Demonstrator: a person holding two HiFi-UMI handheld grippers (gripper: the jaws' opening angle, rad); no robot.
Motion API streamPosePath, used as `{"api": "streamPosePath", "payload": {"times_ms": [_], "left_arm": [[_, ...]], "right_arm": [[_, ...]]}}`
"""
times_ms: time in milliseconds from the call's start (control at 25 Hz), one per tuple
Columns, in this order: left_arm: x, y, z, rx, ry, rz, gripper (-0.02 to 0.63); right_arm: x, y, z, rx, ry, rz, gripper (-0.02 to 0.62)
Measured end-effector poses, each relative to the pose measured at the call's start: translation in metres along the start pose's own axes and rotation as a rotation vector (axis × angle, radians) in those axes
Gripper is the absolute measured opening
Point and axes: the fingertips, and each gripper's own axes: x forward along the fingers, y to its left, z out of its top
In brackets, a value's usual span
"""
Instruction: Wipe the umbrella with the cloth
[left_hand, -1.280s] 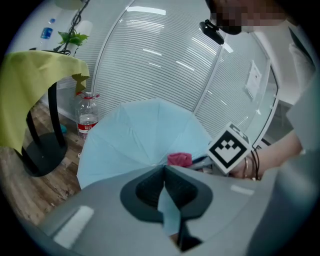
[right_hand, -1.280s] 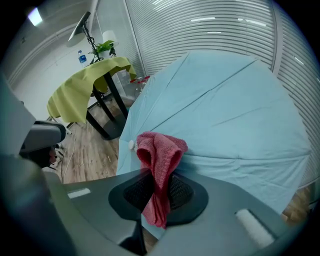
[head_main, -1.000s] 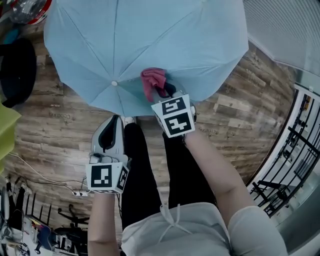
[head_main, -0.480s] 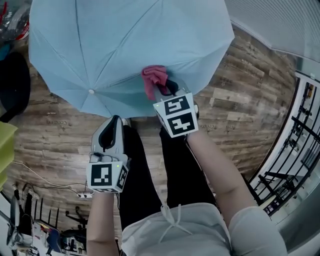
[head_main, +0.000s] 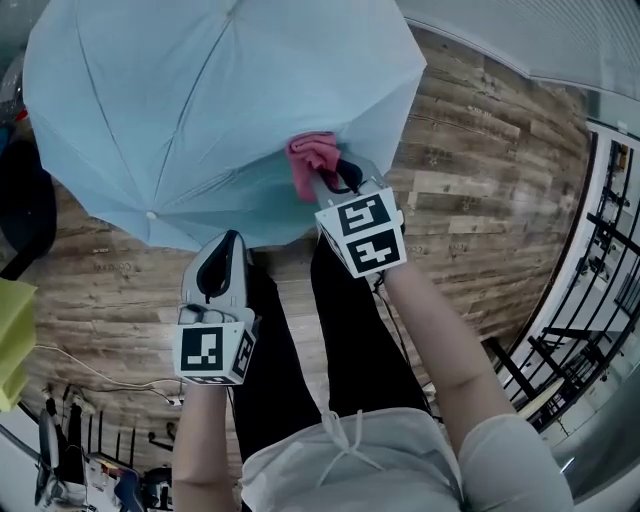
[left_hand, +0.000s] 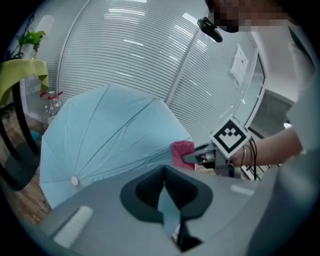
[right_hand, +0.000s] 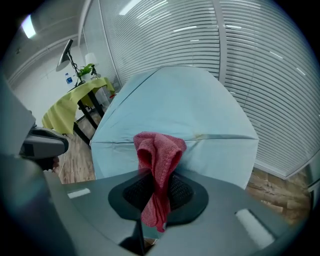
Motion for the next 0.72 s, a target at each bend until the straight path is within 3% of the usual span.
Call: {"api": "streamPosePath", "payload": {"times_ms": [200, 400, 720], "left_arm": [[0.024, -0.020, 0.006, 0.017, 0.017, -0.008, 0.006], [0.049, -0.040, 0.016, 0.003, 0.018, -0.003, 0.006], [0.086, -0.066, 0.029, 0.029, 0.037, -0.028, 0.006]], "right_arm": [[-0.008, -0.033, -0.004, 0.024, -0.026, 0.007, 0.060], [-0.019, -0.062, -0.005, -0.013, -0.059, 0.087, 0.061], [-0.017, -0.123, -0.013, 0.066, -0.040, 0.014, 0.061]]}}
